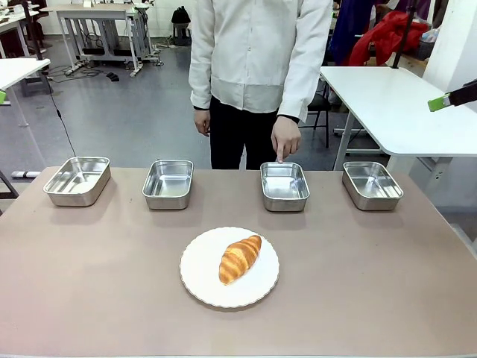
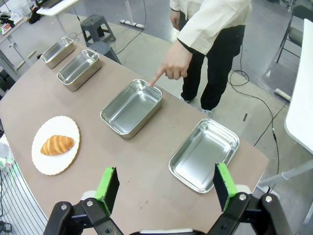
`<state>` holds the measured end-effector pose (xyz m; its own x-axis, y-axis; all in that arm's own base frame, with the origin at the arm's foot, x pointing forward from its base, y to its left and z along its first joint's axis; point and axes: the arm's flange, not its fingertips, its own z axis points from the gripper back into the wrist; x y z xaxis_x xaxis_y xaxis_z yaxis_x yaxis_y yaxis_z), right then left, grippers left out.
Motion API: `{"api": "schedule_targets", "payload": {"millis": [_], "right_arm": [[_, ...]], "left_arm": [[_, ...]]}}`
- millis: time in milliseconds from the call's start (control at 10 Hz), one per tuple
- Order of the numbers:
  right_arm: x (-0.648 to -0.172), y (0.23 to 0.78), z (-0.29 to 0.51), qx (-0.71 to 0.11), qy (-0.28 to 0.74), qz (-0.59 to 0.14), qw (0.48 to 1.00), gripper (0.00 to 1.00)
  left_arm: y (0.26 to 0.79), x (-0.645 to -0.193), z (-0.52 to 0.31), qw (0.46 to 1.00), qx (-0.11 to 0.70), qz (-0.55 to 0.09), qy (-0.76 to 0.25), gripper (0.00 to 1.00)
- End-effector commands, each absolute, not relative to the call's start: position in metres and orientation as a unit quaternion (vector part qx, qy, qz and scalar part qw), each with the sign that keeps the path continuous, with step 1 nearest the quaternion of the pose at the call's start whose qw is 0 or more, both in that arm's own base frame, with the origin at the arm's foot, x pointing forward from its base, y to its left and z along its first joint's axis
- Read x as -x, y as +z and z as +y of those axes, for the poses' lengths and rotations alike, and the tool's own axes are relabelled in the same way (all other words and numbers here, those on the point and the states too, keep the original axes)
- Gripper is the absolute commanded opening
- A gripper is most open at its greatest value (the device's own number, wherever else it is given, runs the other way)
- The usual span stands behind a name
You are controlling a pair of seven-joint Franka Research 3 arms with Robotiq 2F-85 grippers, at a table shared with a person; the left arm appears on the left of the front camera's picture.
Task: Place the bread in the container.
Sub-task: Place the Butter Roll into the Airtight Container indicated by the human.
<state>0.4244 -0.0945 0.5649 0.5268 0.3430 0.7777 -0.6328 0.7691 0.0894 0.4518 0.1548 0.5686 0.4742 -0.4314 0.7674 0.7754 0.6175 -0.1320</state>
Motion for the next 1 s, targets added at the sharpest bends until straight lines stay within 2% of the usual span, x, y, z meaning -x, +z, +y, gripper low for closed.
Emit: {"api": "schedule_targets", "payload": {"millis": [0,900], "right_arm": [[-0.4266,0.5645,-0.0951,-0.189,0.289,-0.400,0.849,1.00],[-0.4244,0.5649,-0.0945,-0.184,0.286,-0.394,0.854,1.00]], "left_arm": [[0.5706,-0.4497,0.1550,0.821,0.241,-0.361,-0.370,1.00],[0.5706,-0.4497,0.1550,0.821,0.241,-0.361,-0.370,1.00]]}}
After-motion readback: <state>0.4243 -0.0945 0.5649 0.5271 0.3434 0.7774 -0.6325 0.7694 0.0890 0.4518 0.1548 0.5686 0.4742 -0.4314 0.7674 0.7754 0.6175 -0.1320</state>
